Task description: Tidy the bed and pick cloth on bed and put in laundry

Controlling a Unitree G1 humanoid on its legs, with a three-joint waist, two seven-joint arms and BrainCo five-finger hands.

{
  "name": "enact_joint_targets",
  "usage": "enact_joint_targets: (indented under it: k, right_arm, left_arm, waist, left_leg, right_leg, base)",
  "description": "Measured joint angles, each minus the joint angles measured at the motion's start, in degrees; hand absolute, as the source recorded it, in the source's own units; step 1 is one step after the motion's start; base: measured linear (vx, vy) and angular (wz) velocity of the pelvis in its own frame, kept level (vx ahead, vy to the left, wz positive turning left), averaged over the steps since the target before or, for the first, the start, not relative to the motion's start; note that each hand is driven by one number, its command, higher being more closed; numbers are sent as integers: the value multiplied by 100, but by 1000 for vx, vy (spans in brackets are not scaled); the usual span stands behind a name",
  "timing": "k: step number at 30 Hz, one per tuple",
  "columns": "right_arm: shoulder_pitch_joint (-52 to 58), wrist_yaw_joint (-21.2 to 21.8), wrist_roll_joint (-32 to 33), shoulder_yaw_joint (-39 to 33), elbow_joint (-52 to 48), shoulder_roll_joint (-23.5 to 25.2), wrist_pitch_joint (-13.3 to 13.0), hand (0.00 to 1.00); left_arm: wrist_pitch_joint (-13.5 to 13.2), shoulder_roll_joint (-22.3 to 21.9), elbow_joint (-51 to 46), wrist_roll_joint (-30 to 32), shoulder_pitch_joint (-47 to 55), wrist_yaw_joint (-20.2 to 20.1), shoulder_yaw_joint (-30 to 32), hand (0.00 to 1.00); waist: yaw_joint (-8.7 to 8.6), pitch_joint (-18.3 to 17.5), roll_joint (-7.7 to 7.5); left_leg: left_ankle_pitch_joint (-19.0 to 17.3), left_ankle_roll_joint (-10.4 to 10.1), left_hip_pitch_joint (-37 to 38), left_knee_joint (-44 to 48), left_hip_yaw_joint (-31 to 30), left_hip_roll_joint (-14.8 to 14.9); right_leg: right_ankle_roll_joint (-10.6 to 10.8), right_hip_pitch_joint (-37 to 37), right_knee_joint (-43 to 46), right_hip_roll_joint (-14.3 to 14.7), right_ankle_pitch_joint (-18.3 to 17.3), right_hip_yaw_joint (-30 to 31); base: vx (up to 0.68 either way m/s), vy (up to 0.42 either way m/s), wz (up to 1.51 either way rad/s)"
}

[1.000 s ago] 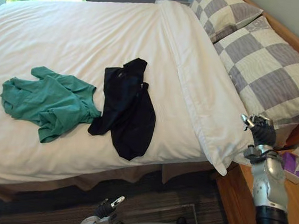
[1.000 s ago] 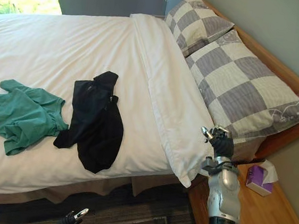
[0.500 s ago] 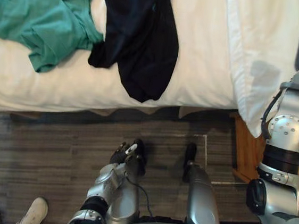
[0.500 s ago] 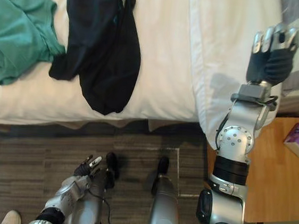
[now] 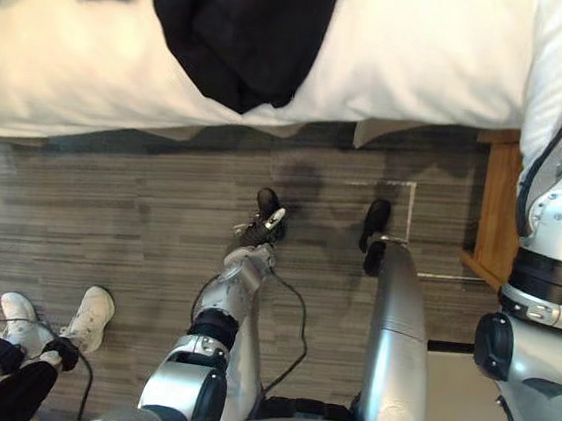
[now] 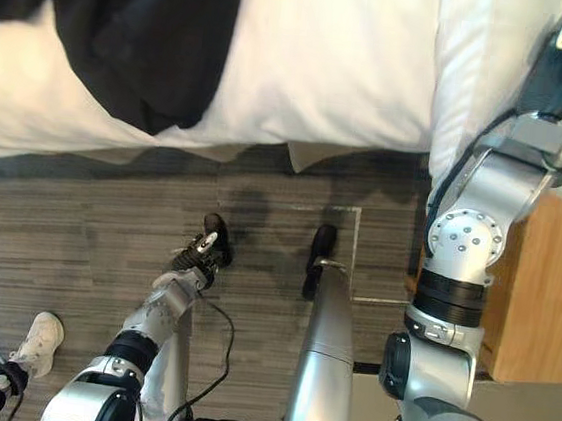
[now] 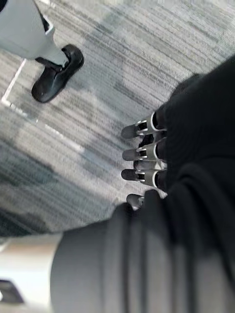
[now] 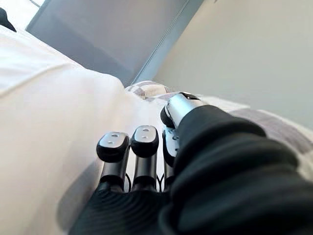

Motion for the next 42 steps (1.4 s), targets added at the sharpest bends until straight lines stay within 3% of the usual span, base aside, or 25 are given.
enact_joint_targets:
  k: [4,10,17,23,25,30,33,35,36,37,40,42]
  right_arm:
    - [-273,391,236,-59,316,-53,-107,100]
    - [-36,1117,456,-236,733,75,-21,100]
    - [2106,1469,569,-422,2279,1069,650,100]
    - [3347,1554,208,-619,2524,1487,911,100]
    - [3612,1778,-292,-993,2998,1778,1050,100]
    - [4355,2086,-1815,-1187,3719,2107,1205,100]
    - [4776,2056,-3694,-1035,4120,2295,1188,100]
    - [5003,1837,-5809,-646,4603,2271,1092,100]
    - [5023,1811,-6195,-526,4781,2257,1077,100]
    - [5023,1780,-6725,-264,5116,2224,1077,0]
    - [5019,1762,-7035,179,5513,2117,1103,0]
    - [5016,1804,-6813,320,5719,1997,1317,0]
  left_arm:
    - [8,-64,346,-95,-257,37,85,0]
    - [11,-102,380,-299,-284,119,314,0]
    - [-3,-12,350,-398,31,147,571,0]
    - [127,177,363,-386,278,109,570,0]
    - [175,254,404,-324,590,58,585,0]
    - [274,250,642,50,1030,-289,641,0]
    - [295,300,785,270,1354,-430,620,0]
    - [328,344,856,521,1667,-551,537,0]
    - [336,362,857,581,1761,-570,524,0]
    - [335,405,896,733,1908,-655,513,0]
    - [328,521,1238,1014,2205,-779,352,0]
    - [231,583,1403,1259,2440,-831,282,0]
  waist:
    - [5,2,-5]
    - [-9,0,-27]
    - [2,-36,-79]
    - [-84,-237,-134]
    - [-95,-710,-276]
    - [-99,-1378,-330]
    - [-90,-1818,-358]
    - [-111,-2092,-344]
    - [-116,-2152,-341]
    - [-117,-2185,-331]
    - [-134,-2285,-285]
    - [-146,-2397,-264]
  left_leg:
    - [11,-6,-344,140,-17,82]
    - [118,3,-196,43,-7,172]
    - [155,-57,1360,-831,360,140]
    - [243,-111,2535,-1520,539,43]
    - [292,-164,2929,-1848,626,11]
    - [327,-230,3857,-2460,711,-88]
    - [451,-294,4415,-2981,810,-230]
    - [634,-327,4862,-3493,807,-397]
    - [679,-339,4966,-3613,793,-435]
    - [747,-343,5164,-3810,770,-481]
    - [891,-344,5478,-4172,623,-581]
    - [991,-345,5658,-4395,472,-651]
  right_leg:
    - [-9,-344,155,37,30,4]
    - [-27,-114,-104,130,176,-37]
    - [-17,1378,-1135,199,475,20]
    - [23,2553,-1813,211,569,-33]
    - [33,2915,-2102,225,576,-55]
    - [80,3911,-2744,225,605,-184]
    - [138,4412,-3129,176,644,-234]
    - [176,4799,-3406,107,665,-323]
    - [190,4898,-3486,97,673,-350]
    - [211,5101,-3616,92,687,-401]
    - [258,5478,-3870,68,716,-586]
    - [280,5732,-4034,49,728,-741]
  base:
    - [-55,-32,0]
    - [-15,-18,-6]
    - [44,-2,-16]
    - [117,19,-5]
    - [207,-8,-3]
    - [176,8,3]
    - [166,20,4]
    - [153,34,16]
    - [114,36,19]
    - [89,29,22]
    - [74,23,28]
    - [47,24,36]
